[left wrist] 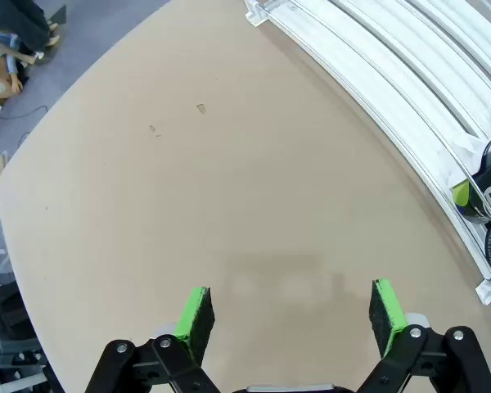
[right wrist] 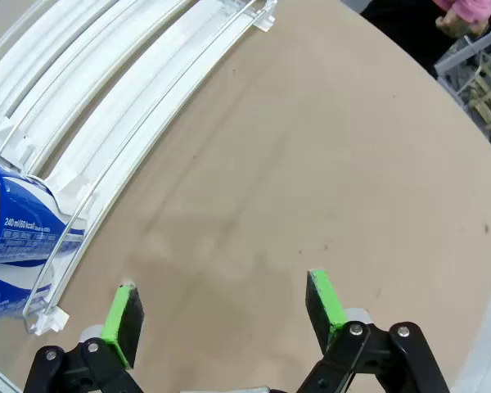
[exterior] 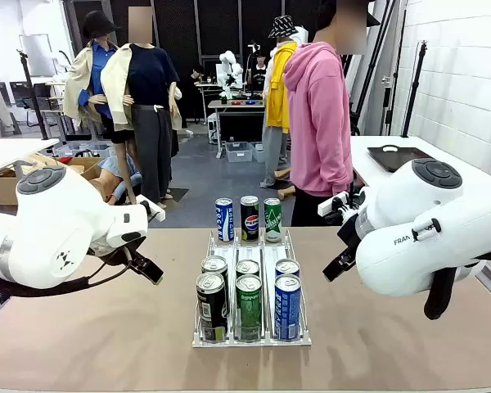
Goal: Retrieve and hand over the desired beverage to the person.
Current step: Pick up a can of the same type that the person held from the Automatic Can Dispenser.
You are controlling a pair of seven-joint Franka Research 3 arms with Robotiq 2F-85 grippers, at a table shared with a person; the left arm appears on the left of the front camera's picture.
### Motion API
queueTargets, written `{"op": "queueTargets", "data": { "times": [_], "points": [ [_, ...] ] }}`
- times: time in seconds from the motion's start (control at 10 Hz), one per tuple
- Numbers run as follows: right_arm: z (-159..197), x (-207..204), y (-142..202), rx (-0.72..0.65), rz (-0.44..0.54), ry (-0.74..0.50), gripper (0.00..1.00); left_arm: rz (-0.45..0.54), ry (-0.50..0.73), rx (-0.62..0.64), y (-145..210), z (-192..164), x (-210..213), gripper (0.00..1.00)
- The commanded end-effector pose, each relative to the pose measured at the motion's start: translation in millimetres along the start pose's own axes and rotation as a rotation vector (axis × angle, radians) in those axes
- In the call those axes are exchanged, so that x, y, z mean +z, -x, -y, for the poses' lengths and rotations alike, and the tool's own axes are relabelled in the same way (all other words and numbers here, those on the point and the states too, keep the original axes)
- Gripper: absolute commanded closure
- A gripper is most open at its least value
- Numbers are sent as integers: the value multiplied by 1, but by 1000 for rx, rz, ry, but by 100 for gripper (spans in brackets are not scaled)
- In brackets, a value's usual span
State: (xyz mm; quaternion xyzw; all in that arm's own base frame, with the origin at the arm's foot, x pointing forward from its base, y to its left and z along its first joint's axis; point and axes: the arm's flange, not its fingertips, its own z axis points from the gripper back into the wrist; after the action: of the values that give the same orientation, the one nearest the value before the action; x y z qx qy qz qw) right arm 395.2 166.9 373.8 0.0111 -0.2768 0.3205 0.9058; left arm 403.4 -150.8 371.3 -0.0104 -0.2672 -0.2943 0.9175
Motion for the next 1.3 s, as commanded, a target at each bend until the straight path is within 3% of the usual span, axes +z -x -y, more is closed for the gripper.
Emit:
{"op": "queueTargets", "data": {
  "times": [0.0, 1.2],
  "points": [
    [0, 0, 0, 0, 0, 0, 0, 0, 0, 0, 0, 0, 0, 0],
    [0, 0, 0, 0, 0, 0, 0, 0, 0, 0, 0, 0, 0, 0]
  ]
}}
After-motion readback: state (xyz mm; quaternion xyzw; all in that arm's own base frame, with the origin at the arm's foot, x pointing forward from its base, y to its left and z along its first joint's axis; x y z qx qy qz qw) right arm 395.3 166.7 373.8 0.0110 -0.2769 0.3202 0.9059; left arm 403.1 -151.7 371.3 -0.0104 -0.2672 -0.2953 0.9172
